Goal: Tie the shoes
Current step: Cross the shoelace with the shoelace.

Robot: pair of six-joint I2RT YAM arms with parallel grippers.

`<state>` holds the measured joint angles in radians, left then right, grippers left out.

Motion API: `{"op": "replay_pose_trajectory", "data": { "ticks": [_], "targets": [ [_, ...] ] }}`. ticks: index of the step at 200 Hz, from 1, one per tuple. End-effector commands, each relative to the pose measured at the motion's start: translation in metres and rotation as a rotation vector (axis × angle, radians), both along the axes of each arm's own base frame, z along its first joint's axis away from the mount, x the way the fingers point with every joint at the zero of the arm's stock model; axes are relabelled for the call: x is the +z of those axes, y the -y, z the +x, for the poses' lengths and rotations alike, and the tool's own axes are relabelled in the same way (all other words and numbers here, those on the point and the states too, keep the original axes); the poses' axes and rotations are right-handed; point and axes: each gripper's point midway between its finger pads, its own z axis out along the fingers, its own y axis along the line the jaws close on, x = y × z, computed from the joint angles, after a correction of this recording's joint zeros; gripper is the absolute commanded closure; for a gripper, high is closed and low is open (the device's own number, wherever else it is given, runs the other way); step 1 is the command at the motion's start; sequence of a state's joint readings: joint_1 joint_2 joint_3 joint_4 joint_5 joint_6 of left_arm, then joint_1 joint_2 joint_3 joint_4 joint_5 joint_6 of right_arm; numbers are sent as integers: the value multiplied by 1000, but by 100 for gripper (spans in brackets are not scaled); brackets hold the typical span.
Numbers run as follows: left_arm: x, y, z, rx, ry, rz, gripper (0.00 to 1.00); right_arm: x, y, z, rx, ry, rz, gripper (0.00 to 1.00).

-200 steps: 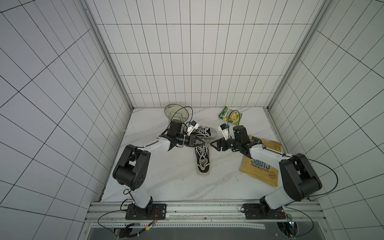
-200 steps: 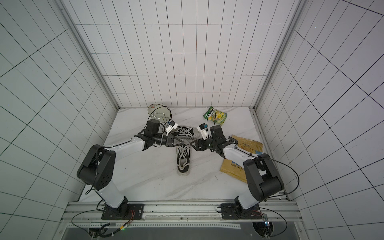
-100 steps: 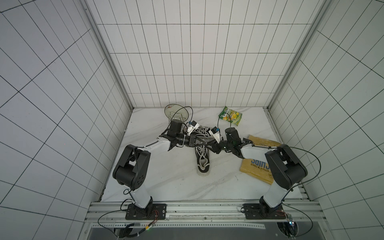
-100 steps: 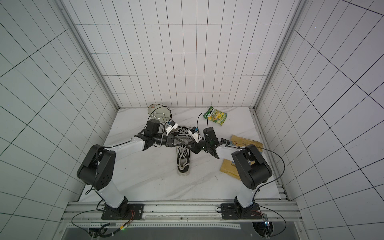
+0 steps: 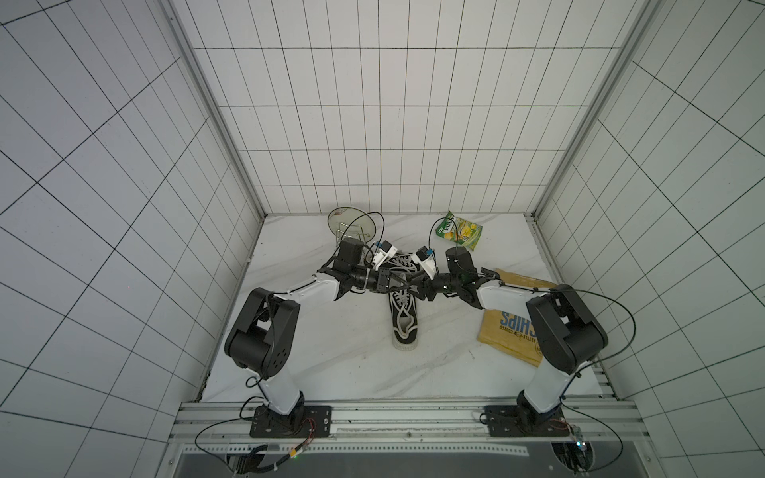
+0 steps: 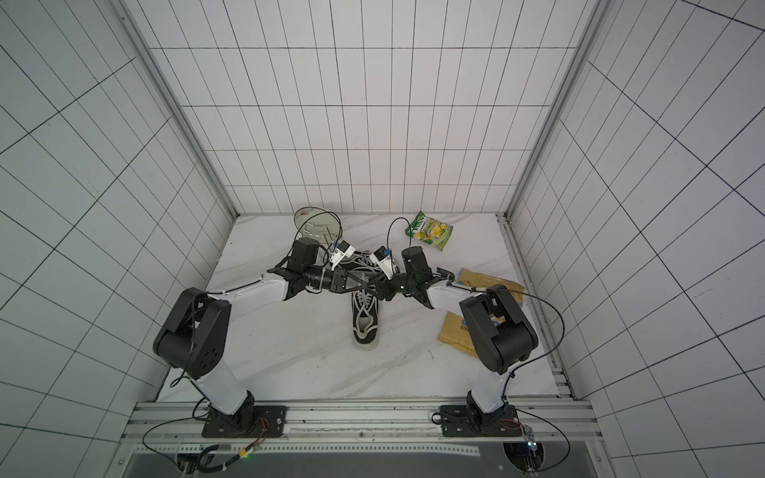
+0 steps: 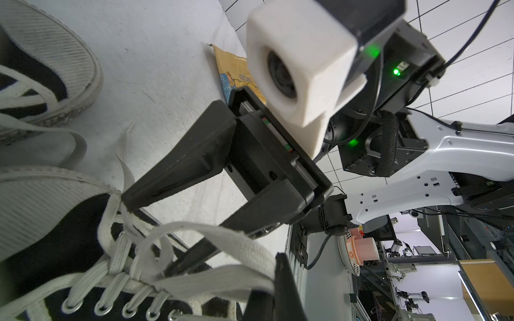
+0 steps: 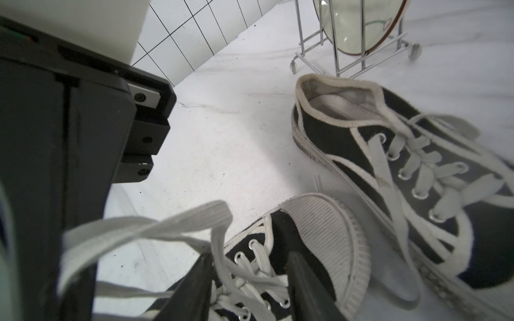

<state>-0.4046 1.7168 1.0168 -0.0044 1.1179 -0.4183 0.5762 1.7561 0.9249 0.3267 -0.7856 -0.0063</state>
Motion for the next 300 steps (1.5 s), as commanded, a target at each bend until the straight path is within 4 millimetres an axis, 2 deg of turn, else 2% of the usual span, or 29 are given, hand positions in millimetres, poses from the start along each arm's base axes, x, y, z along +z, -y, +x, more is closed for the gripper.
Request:
{"op": "replay_pose_trajectory", "data": {
  "ticks": [1, 27, 58, 89, 109, 131, 164, 176, 200, 235, 260, 283, 293, 300],
  "targets": [
    [9, -2, 3, 2, 52, -13, 100, -2, -4, -7, 37, -28, -4, 48],
    [10, -3, 5, 7, 53, -13, 100, -7, 0, -11, 32, -34, -18, 57],
    [10, -4, 5, 11, 50, -13, 100, -11, 4, -14, 22, -47, -28, 60],
    [9, -6, 6, 14, 47, -13, 100, -15, 8, -16, 12, -54, -40, 81],
    [8, -7, 6, 14, 45, -10, 100, -16, 9, -18, 11, -76, -50, 100],
    [5, -9, 5, 14, 37, 2, 100, -8, 17, -10, -54, -54, -52, 100],
    [-4, -13, 0, 3, 24, 31, 100, 34, 33, 15, -160, 44, -35, 100],
    [-6, -13, -3, -8, 13, 31, 100, 48, 29, 20, -149, 72, -27, 100],
    [-7, -10, -7, -37, -5, 21, 90, 64, 12, 33, -112, 74, 32, 100],
    [-6, -1, -12, -67, -3, 17, 76, 58, -23, 42, -35, 8, 90, 100],
    [-9, 3, -8, -65, 4, 28, 72, 52, -37, 45, -22, -33, 116, 100],
    [-9, 4, -5, -57, 18, 32, 74, 47, -41, 43, 1, -67, 134, 100],
    [-8, 5, -6, -60, 21, 31, 79, 43, -43, 40, 24, -92, 133, 100],
    [-8, 5, -6, -60, 26, 31, 86, 38, -44, 37, 41, -117, 129, 100]
  ]
}}
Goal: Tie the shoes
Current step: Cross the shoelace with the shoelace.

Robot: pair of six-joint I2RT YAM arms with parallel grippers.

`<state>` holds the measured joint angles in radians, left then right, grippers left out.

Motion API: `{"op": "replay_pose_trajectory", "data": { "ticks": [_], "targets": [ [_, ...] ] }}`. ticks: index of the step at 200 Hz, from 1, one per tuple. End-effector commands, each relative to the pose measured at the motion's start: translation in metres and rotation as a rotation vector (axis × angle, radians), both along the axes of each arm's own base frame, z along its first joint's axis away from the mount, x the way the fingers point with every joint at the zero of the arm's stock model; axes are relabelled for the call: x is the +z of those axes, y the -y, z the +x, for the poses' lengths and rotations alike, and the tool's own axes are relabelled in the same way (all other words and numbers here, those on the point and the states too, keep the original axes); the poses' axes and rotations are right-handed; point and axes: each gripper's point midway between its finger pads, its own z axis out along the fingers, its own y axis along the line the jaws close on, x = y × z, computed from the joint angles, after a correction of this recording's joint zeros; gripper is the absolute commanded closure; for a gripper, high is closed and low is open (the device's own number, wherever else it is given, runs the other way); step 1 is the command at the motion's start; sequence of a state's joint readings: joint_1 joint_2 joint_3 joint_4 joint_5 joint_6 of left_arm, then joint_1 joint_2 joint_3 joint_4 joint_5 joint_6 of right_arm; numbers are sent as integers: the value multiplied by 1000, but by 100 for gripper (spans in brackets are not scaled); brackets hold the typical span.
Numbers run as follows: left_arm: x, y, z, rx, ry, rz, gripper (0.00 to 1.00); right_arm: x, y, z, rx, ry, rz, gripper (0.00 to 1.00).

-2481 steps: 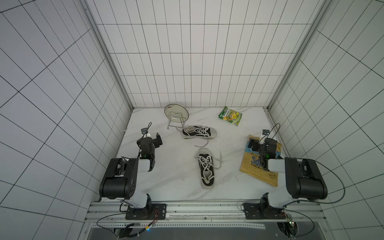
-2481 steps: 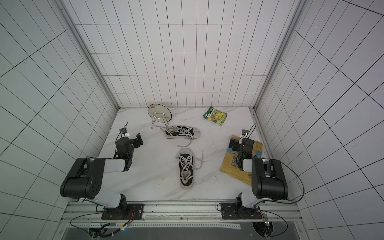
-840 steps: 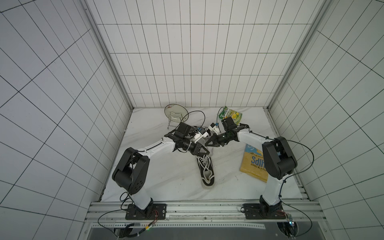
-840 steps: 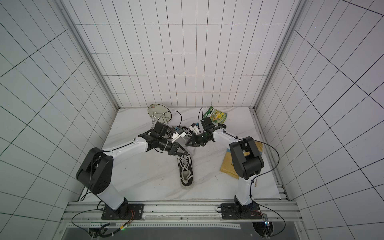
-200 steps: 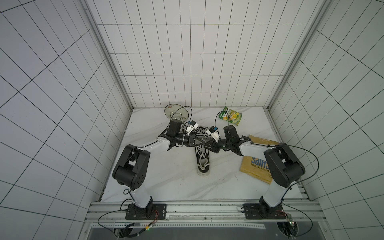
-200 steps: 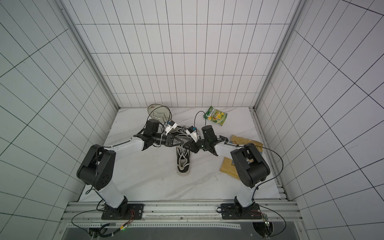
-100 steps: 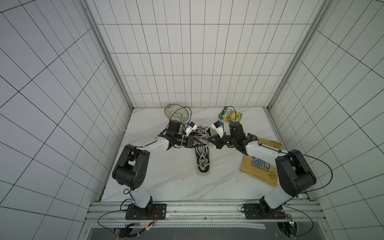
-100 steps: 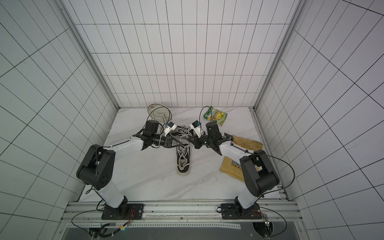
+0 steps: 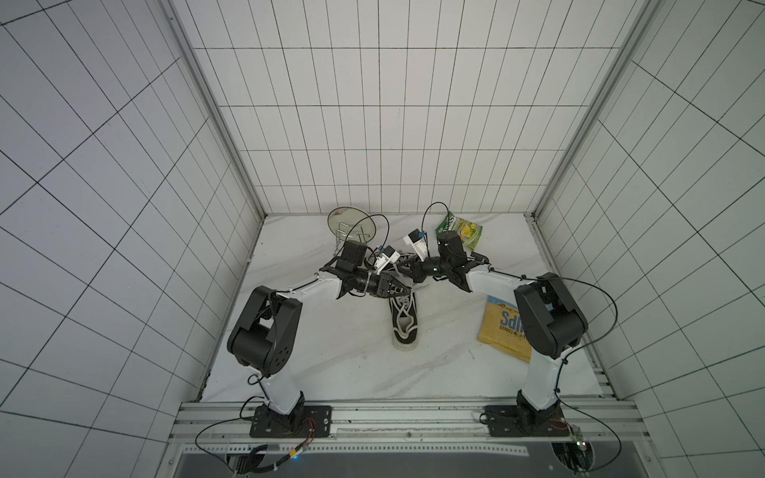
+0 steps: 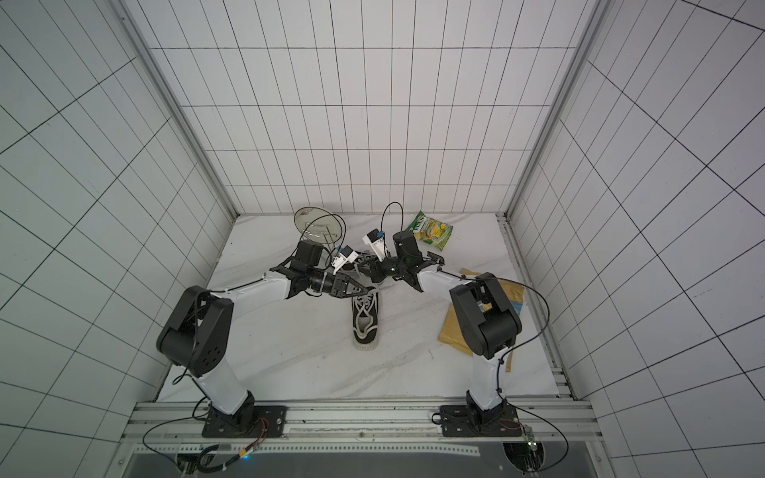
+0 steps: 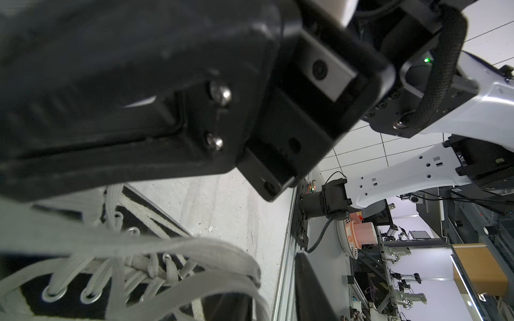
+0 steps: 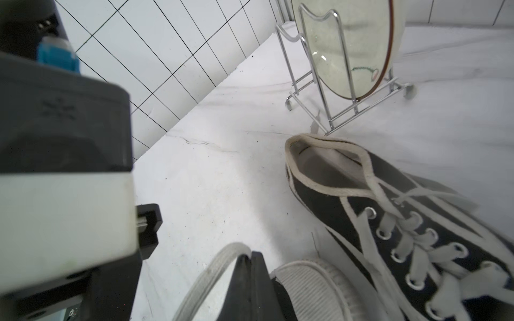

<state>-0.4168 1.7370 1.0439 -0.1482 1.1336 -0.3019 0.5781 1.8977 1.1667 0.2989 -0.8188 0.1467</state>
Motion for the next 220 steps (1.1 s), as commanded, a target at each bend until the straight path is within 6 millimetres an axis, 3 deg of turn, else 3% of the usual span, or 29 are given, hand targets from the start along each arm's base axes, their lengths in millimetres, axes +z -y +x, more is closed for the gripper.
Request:
{"op": "replay_pose_trajectory", "data": {
  "ticks": [1, 17, 50, 72, 107, 134, 159, 186, 220],
  "targets": [
    [5, 4, 6, -5, 44, -9, 88, 11, -11, -5, 71, -29, 57, 100],
    [9, 4, 5, -9, 54, -19, 100, 0, -13, -10, 105, -85, 55, 100],
    [20, 4, -1, -20, 60, -60, 100, -24, -14, -17, 142, -182, 25, 92],
    [21, 0, -1, -6, 63, -63, 100, -34, -7, -13, 117, -179, -23, 77],
    [24, -7, 3, 21, 57, -78, 100, -24, 22, 11, 14, -123, -82, 54],
    [27, -8, 2, 20, 49, -88, 100, -22, 52, 34, -74, -84, -167, 45],
    [27, -9, 4, 29, 47, -86, 100, -19, 73, 41, -103, -72, -213, 40],
    [26, -12, 11, 64, 46, -90, 100, -10, 90, 36, -123, -48, -217, 35],
    [23, -15, 16, 85, 39, -88, 100, 6, 91, 3, -118, 85, -119, 28]
  ]
}}
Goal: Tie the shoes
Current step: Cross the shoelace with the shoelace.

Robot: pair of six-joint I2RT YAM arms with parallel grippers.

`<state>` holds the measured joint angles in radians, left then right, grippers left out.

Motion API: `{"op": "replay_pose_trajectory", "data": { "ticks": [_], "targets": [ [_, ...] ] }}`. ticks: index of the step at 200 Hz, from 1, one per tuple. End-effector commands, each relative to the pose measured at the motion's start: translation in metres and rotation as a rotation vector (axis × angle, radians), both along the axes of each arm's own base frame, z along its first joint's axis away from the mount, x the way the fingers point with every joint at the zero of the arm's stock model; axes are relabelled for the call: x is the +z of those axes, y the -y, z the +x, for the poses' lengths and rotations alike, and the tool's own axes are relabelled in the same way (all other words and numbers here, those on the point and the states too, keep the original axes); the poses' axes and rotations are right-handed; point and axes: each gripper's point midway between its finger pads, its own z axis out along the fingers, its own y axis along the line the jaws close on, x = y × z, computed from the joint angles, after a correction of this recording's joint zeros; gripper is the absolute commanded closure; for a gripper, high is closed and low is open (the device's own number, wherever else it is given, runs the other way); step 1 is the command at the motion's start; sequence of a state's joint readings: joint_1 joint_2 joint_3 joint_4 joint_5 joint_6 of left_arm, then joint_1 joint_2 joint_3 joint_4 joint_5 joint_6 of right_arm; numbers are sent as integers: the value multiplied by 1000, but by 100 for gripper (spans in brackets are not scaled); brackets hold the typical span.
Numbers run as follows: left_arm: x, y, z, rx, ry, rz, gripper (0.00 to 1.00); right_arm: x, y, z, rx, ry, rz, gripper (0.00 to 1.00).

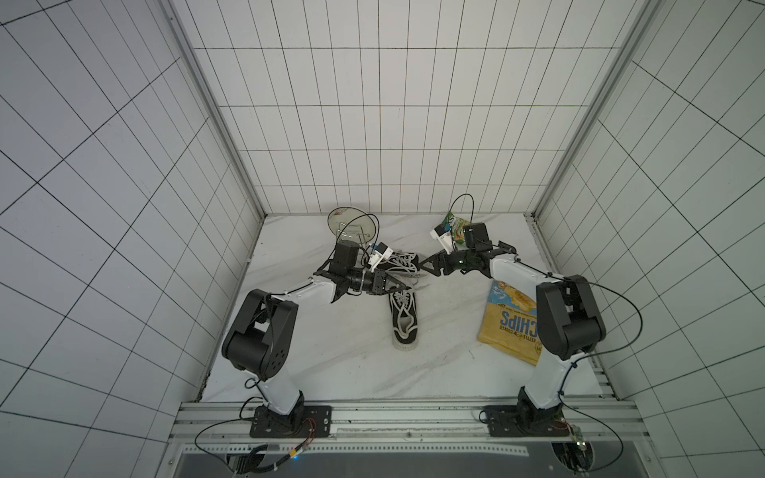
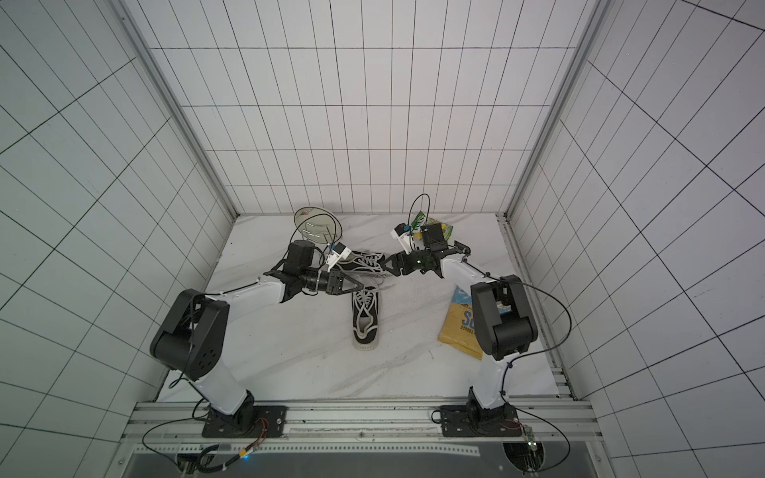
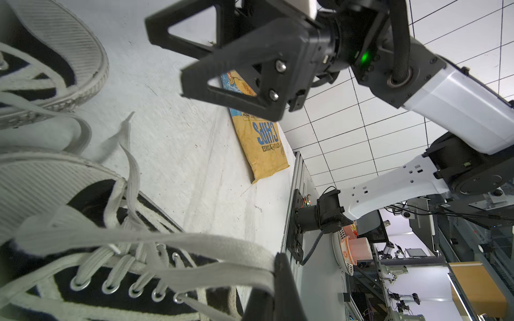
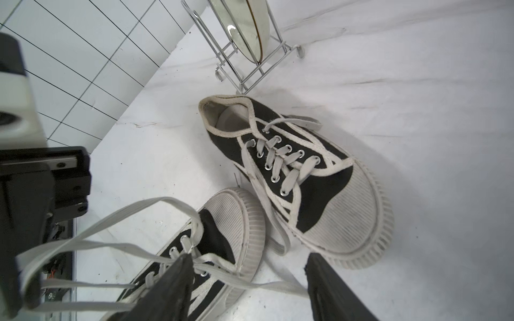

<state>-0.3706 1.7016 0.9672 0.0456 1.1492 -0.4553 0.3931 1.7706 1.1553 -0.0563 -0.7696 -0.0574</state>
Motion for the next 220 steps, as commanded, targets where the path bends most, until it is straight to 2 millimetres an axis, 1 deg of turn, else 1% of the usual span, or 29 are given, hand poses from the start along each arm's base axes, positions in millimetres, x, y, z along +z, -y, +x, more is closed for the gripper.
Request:
{"op": "replay_pose_trajectory", "data": {
  "ticks": [1, 9, 16, 30, 47, 60, 77, 111, 145, 160, 190, 212, 220],
  "targets": [
    [13, -2, 4, 11, 49, -27, 100, 12, -3, -23, 26, 107, 52, 27],
    [11, -2, 4, 12, 45, -26, 100, 16, -6, -32, 28, 165, 70, 24],
    [11, -2, 5, 14, 45, -25, 100, 19, -8, -38, 23, 211, 74, 24],
    [9, -2, 6, 19, 40, -20, 100, 20, -17, -56, 42, 282, 73, 24],
    [8, -2, 7, 24, 38, -18, 100, 16, -29, -73, 60, 337, 55, 23],
    [9, -1, 7, 22, 36, -20, 100, 12, -35, -78, 56, 378, 42, 23],
    [9, -1, 7, 20, 32, -21, 100, 5, -42, -77, 38, 421, 32, 23],
    [8, -2, 6, 19, 23, -21, 100, -8, -51, -63, -12, 509, -37, 24],
    [9, -1, 4, 15, 13, -22, 100, -18, -60, -59, -11, 588, -96, 25],
    [9, 0, 2, 11, 4, -22, 100, -19, -64, -55, -34, 623, -102, 25],
    [7, 3, -3, -6, -18, -17, 92, -18, -70, -45, -77, 672, -100, 25],
    [6, 6, -9, -23, -38, -14, 90, -17, -74, -39, -94, 706, -96, 25],
    [5, 7, -11, -28, -41, -13, 90, -17, -77, -38, -90, 713, -95, 27]
  ]
}}
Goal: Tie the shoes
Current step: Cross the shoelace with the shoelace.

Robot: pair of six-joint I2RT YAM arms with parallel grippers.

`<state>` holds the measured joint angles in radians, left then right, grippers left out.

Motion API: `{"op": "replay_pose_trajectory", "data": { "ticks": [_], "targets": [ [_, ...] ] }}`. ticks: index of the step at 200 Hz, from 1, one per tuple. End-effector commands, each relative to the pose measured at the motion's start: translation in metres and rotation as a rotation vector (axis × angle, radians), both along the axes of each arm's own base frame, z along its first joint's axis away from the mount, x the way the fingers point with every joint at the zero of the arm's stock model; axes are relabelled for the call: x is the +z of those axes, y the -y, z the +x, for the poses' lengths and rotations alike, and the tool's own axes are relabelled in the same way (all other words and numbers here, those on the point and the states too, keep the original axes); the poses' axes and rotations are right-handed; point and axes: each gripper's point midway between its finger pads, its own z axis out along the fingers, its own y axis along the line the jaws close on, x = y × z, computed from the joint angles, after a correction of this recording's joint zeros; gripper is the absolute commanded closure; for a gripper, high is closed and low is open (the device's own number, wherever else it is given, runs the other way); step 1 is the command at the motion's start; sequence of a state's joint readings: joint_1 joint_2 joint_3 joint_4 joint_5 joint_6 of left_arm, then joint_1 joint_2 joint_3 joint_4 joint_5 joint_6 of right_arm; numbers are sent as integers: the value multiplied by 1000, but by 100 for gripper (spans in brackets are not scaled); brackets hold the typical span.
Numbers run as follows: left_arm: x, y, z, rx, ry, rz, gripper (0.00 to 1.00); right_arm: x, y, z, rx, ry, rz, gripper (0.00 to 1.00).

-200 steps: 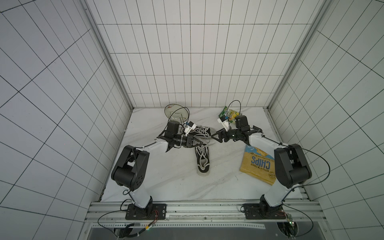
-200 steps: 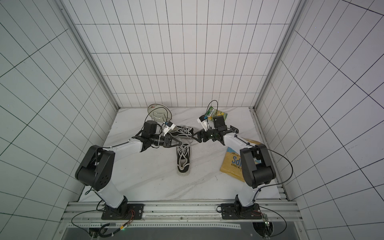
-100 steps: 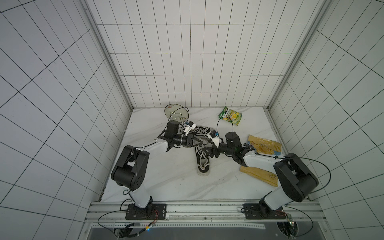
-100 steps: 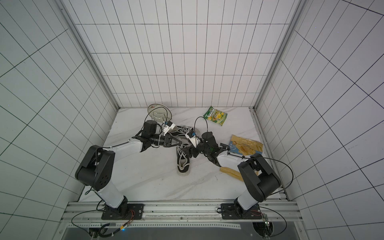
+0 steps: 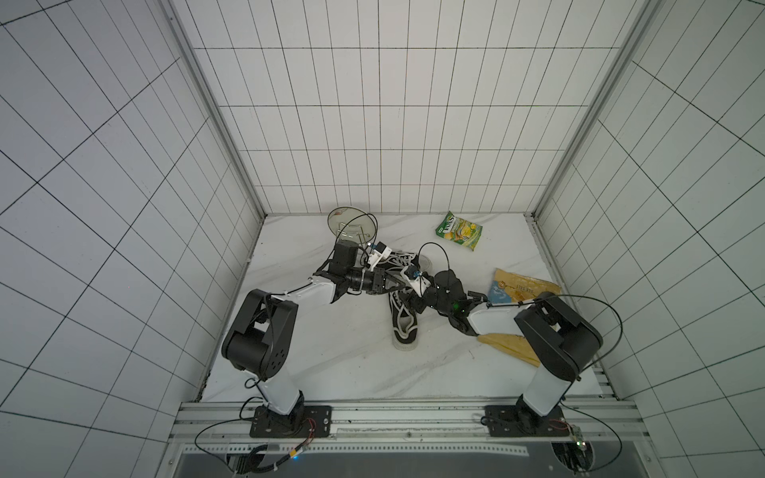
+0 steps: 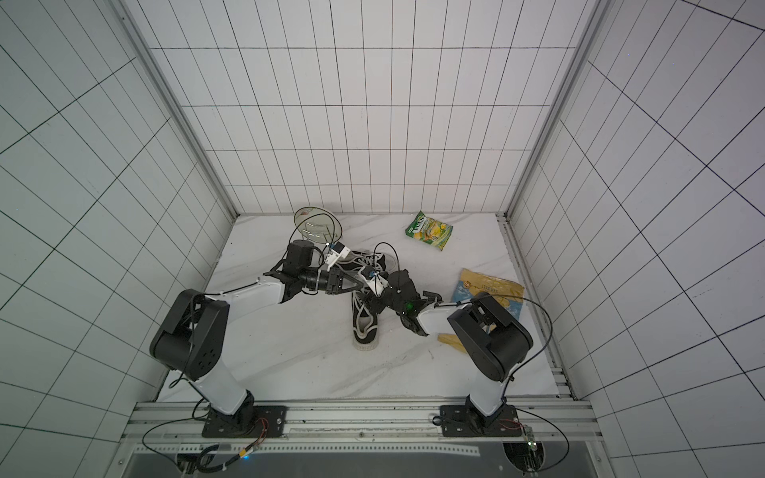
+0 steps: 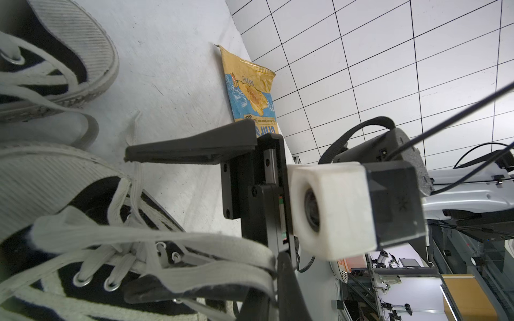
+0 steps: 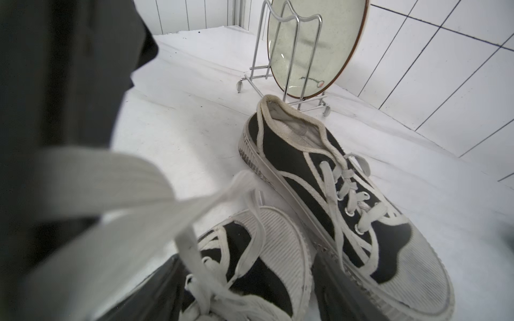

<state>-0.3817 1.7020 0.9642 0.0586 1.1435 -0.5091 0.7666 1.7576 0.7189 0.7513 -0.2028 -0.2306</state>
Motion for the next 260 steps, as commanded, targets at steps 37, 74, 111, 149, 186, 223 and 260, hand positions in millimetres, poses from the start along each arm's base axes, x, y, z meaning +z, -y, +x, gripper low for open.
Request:
{"op": "replay_pose_trajectory", "data": {
  "ticks": [37, 74, 111, 149, 186, 223, 260],
  "targets": [
    [3, 3, -10, -43, -14, 1, 88, 30, -11, 19, -36, 133, 63, 54],
    [1, -4, -5, -28, -18, 23, 82, 26, -9, 11, -20, 91, 60, 88],
    [-6, -20, 6, 38, 48, 107, 76, 24, -3, -1, -12, -11, 72, 100],
    [-40, -36, 21, 101, 151, 367, 81, 35, -2, -10, 19, -145, 140, 100],
    [-39, -56, 41, 224, 285, 539, 50, 41, -2, -9, 37, -338, 205, 100],
    [2, -71, 40, 345, 466, 519, 25, 35, 5, -3, 1, -466, 231, 99],
    [36, -43, 5, 264, 666, 387, 43, 32, 8, 2, -15, -558, 263, 99]
  ]
}}
